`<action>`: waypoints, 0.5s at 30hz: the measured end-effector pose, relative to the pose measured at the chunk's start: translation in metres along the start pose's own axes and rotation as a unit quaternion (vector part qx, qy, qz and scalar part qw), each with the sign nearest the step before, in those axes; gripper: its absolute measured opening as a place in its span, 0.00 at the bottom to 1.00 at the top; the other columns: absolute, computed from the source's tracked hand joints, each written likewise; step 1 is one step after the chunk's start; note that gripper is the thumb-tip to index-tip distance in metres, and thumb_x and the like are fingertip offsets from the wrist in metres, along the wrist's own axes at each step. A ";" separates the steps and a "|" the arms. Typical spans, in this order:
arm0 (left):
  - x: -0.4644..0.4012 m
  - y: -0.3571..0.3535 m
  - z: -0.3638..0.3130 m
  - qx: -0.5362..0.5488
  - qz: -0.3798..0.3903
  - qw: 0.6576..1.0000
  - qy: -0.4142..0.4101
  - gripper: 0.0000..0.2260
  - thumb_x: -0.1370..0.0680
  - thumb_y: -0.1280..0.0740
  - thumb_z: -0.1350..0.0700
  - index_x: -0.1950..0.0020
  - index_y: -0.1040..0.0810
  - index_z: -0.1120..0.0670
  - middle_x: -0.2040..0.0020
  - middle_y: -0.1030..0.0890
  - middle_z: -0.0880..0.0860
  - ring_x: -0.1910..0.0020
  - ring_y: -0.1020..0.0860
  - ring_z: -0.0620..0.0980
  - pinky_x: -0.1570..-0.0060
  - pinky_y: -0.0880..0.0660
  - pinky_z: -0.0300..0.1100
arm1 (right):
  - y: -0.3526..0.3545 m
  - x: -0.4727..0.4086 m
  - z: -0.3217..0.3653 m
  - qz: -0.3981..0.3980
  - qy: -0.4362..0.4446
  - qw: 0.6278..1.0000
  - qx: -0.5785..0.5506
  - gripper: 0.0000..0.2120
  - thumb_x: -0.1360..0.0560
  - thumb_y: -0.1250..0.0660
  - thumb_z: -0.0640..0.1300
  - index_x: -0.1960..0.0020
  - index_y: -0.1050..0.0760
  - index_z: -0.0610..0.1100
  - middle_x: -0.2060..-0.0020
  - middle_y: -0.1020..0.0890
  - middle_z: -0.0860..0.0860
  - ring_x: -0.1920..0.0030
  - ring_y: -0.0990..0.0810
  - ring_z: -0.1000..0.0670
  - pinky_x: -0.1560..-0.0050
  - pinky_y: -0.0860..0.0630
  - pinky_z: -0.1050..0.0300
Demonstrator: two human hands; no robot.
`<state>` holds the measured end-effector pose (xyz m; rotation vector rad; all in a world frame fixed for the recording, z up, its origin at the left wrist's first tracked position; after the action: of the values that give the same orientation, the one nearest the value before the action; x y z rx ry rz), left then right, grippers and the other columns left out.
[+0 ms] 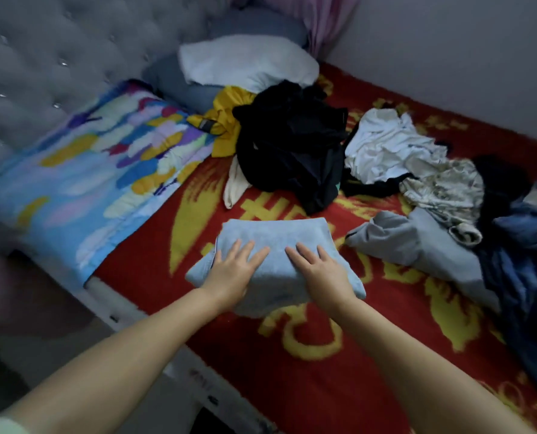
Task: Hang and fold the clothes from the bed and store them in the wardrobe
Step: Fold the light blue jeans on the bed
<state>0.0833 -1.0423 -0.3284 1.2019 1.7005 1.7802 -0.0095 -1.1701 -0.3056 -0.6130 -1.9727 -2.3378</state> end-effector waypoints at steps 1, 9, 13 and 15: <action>0.014 0.003 0.007 0.002 -0.008 1.000 0.021 0.37 0.24 0.39 0.61 0.22 0.56 0.44 0.21 0.50 0.51 0.23 0.52 0.56 0.27 0.50 0.61 | 0.006 0.001 0.013 0.004 0.019 1.000 0.008 0.39 0.25 0.35 0.39 0.22 0.53 0.54 0.23 0.46 0.52 0.26 0.44 0.38 0.37 0.31 0.44; 0.192 0.013 0.091 0.100 -0.039 0.970 0.218 0.34 0.23 0.44 0.62 0.22 0.55 0.42 0.21 0.51 0.51 0.23 0.52 0.57 0.27 0.50 0.61 | 0.034 0.025 0.183 -0.004 0.252 0.965 0.071 0.38 0.26 0.40 0.35 0.23 0.52 0.56 0.24 0.45 0.54 0.30 0.39 0.42 0.37 0.30 0.47; 0.318 -0.001 0.141 0.127 -0.072 0.933 0.329 0.32 0.22 0.44 0.61 0.22 0.53 0.44 0.22 0.51 0.53 0.23 0.51 0.57 0.27 0.48 0.60 | 0.023 0.056 0.311 0.005 0.376 0.920 0.108 0.37 0.24 0.41 0.36 0.22 0.54 0.56 0.23 0.47 0.54 0.28 0.41 0.40 0.33 0.33 0.46; 0.372 -0.012 0.159 0.147 -0.082 0.913 0.371 0.32 0.22 0.44 0.61 0.22 0.52 0.44 0.22 0.50 0.53 0.23 0.51 0.56 0.28 0.47 0.59 | 0.013 0.072 0.363 0.012 0.416 0.900 0.129 0.37 0.24 0.41 0.35 0.22 0.54 0.56 0.23 0.48 0.53 0.27 0.42 0.40 0.32 0.34 0.46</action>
<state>0.0009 -0.6552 -0.2435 0.4433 2.4674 2.0682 0.0295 -0.8102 -0.2264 0.3403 -1.7435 -1.7837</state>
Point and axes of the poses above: each hand's wrist, its own x-axis away from the middle knuckle, its own y-axis out of the back of the hand, z = x × y, the point moved 8 cm from there along -x, towards the middle knuckle
